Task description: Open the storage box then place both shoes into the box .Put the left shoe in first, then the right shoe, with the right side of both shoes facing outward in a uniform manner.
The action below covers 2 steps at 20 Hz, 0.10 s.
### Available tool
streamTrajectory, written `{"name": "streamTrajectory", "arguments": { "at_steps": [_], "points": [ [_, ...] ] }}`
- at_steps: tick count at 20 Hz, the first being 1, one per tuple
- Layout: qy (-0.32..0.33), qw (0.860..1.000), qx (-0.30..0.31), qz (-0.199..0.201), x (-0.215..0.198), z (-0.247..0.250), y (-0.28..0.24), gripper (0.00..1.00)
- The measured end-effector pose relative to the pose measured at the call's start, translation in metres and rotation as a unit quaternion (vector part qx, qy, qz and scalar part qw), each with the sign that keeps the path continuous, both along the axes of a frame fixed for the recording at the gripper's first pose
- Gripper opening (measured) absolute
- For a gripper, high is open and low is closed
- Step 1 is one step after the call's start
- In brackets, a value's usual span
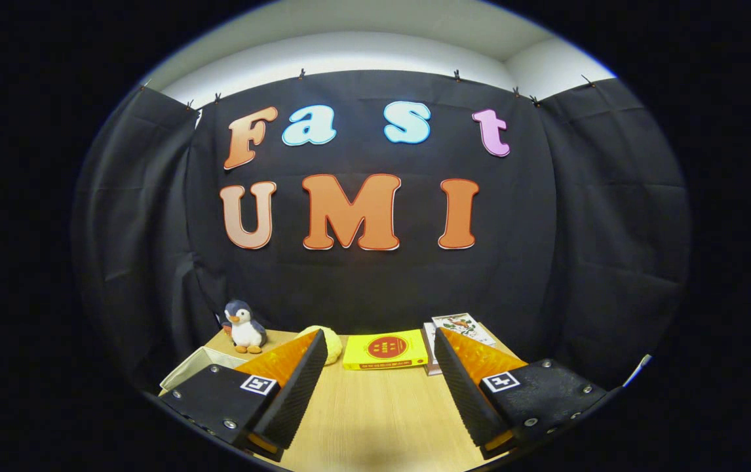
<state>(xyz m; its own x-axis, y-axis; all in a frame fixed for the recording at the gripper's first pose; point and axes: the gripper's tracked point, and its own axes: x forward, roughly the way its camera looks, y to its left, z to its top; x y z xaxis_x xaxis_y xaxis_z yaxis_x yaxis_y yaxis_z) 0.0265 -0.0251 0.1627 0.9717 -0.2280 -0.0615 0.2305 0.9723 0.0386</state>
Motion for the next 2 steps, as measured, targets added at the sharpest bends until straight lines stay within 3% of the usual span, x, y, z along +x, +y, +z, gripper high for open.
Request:
{"name": "streamTrajectory", "arguments": {
  "at_steps": [2],
  "points": [
    [0.000, 1.000, 0.004, 0.005, -0.0030, -0.0037, -0.0137, 0.98]
  ]
}}
